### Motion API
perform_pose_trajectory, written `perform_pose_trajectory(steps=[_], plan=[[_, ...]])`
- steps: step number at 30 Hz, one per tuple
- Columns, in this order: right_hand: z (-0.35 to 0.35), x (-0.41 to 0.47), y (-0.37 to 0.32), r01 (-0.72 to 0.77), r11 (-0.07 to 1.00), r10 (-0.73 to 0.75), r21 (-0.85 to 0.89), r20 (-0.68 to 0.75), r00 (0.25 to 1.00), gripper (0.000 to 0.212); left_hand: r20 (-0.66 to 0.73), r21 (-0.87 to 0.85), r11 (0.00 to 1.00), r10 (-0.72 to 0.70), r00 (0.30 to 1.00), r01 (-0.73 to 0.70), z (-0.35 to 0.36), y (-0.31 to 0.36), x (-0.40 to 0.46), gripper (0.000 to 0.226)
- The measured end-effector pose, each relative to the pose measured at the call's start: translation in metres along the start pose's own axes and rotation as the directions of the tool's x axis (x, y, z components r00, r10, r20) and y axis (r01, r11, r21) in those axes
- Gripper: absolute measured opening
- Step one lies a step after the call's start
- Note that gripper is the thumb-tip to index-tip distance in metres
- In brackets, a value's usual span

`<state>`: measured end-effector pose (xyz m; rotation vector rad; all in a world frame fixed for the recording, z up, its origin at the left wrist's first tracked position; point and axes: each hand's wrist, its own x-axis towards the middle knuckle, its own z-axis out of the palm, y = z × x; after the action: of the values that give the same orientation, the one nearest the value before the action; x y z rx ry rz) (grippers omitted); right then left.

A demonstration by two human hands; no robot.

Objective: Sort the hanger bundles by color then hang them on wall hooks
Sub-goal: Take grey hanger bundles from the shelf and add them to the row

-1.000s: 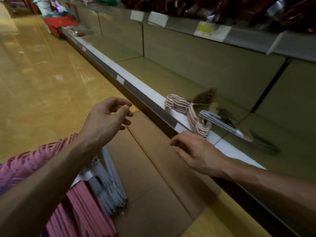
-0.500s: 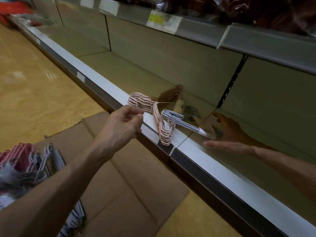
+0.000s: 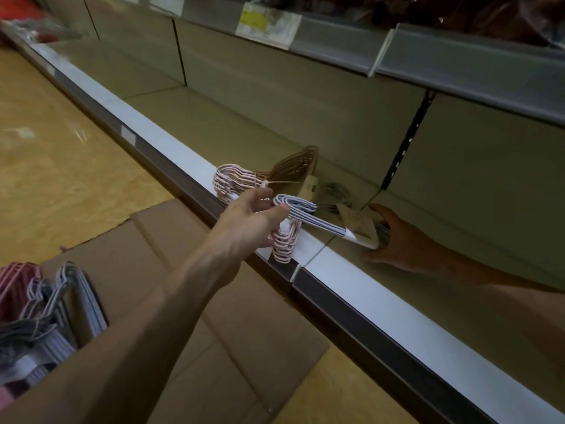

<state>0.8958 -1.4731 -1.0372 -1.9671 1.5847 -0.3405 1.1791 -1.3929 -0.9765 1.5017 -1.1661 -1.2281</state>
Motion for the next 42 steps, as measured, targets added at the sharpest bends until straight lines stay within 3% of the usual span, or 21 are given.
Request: perform_pose_trajectory(steps=[4,8,14,18,27,31,34,37,40,42], plan=[[-0.006,-0.003,0.011,0.013,0.998,-0.006,0.069,-0.103,0.995,0.092,0.040,0.009,1.000,0.008,0.999,-0.008,-0.003,-0.002,-0.003,0.054],[-0.012,-0.005,0.006,0.073,0.992,-0.050,0.102,-0.212,0.976,0.071,-0.039,-0.020,1.000,0.015,0.999,-0.016,-0.008,0.001,-0.004,0.049],[-0.004,-0.009,-0.050,0.183,0.980,-0.155,0.079,-0.276,0.949,0.082,-0.107,-0.178,0.983,0.021,0.994,-0.039,-0.023,0.011,-0.013,0.051],[0.009,-0.015,-0.101,0.250,0.965,-0.234,0.077,-0.177,0.956,0.082,-0.180,-0.233,0.965,0.080,0.980,-0.122,-0.039,0.018,-0.026,0.049],[0.056,-0.025,-0.202,0.360,0.932,-0.347,0.044,-0.176,0.921,0.096,-0.505,-0.577,0.683,0.134,0.853,-0.449,-0.108,0.038,-0.055,0.028],[0.075,-0.039,-0.241,0.434,0.871,-0.436,0.231,-0.045,0.899,0.096,-0.625,-0.614,0.559,0.088,0.776,-0.558,-0.138,0.048,-0.075,0.030],[0.087,-0.047,-0.260,0.393,0.827,-0.457,0.402,0.073,0.887,0.087,-0.679,-0.616,0.516,0.034,0.733,-0.595,-0.160,0.053,-0.094,0.035],[0.099,-0.054,-0.277,0.270,0.769,-0.422,0.580,0.142,0.896,0.077,-0.697,-0.604,0.537,0.000,0.717,-0.588,-0.184,0.049,-0.110,0.041],[0.112,-0.059,-0.288,0.050,0.624,-0.431,0.780,0.290,0.855,0.054,-0.707,-0.596,0.553,-0.020,0.707,-0.582,-0.202,0.044,-0.124,0.042],[0.119,-0.059,-0.293,-0.155,0.538,-0.441,0.828,0.434,0.785,0.054,-0.709,-0.604,0.544,-0.033,0.705,-0.582,-0.212,0.042,-0.132,0.043]])
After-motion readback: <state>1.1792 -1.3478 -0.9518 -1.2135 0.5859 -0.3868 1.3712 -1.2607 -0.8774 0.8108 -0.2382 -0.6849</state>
